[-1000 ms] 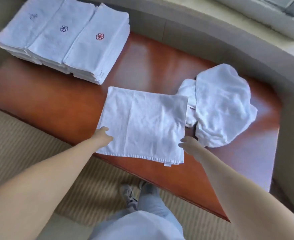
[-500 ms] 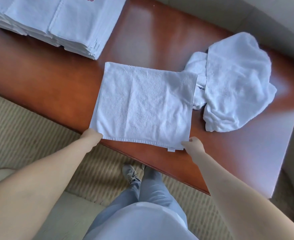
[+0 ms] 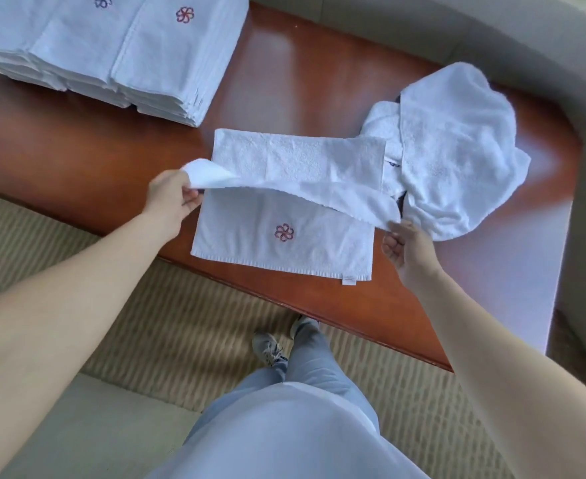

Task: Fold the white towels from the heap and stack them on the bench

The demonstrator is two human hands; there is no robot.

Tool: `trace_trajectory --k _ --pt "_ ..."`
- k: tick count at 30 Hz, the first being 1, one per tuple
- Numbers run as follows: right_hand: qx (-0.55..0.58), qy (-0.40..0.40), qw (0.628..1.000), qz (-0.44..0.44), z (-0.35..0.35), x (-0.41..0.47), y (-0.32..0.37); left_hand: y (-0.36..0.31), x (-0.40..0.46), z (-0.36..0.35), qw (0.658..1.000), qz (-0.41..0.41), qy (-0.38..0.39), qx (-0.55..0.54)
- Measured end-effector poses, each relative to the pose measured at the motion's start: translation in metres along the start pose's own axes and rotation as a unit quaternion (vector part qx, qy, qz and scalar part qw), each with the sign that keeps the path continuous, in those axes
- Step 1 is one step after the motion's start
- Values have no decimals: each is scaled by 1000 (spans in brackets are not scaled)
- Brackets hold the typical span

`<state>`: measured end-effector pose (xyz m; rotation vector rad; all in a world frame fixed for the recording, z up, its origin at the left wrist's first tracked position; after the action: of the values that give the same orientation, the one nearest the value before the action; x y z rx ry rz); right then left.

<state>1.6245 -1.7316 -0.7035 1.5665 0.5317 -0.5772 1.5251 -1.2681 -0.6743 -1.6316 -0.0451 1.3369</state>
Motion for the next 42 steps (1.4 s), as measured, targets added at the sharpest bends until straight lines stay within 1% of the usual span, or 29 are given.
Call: trace_trajectory --k 1,3,4,6,8,11,13,15,16,18,19,24,27,29,34,36,37,41,42 --pt "-62 -11 998 -4 5 -5 -18 16 1 9 997 6 -5 72" --pt "-211 -23 977 -11 12 -8 -55 56 13 26 971 18 -19 239" --pt "-258 -34 965 -14 15 -3 -73 74 22 33 953 14 -24 301" --pt "-294 -58 954 -24 20 6 -100 102 38 40 927 7 -13 374" --pt "-311 -69 948 -23 22 14 -110 115 47 45 912 -4 -12 410" --pt "-345 -72 936 6 23 16 -110 119 51 51 910 -12 -15 415" --pt "-379 -72 922 24 21 14 -107 117 50 52 899 -20 -11 437" --pt "-423 -82 901 45 18 10 -105 115 50 51 876 -53 -21 479" --pt "-441 -87 891 59 15 9 -105 115 50 51 859 -78 -37 505" --pt "-452 -91 885 70 10 7 -106 115 47 48 829 -114 -51 546" --pt "-450 -89 886 66 7 7 -106 116 46 46 825 -117 -45 551" --pt "-413 -78 907 22 1 8 -104 112 47 42 836 -97 -16 539" --pt "-397 -84 914 5 2 5 -104 110 43 42 833 -110 -26 541" --pt "-395 -81 915 9 2 4 -104 110 43 42 838 -100 -31 535" --pt "-341 -80 937 -10 10 3 -109 112 51 42 869 -47 -4 492" --pt "-318 -80 945 -14 13 3 -111 112 51 38 898 -12 30 440" --pt "-305 -79 949 -14 13 3 -112 114 54 38 905 3 48 422" --pt "-275 -82 958 -10 16 3 -114 111 51 37 923 -2 59 381" --pt "-272 -82 959 -7 16 3 -114 110 50 38 925 -12 49 378"
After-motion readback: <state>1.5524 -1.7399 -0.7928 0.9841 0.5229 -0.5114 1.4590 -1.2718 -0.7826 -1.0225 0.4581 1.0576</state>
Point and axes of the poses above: each hand's wrist, its own x-axis towards the middle knuckle, its own z-axis out of the back of the hand, y = z × x, the point moved 5 cm from there along x, towards the middle knuckle, and after that the axes turned 6 degrees about z, right-handed, at the moved point
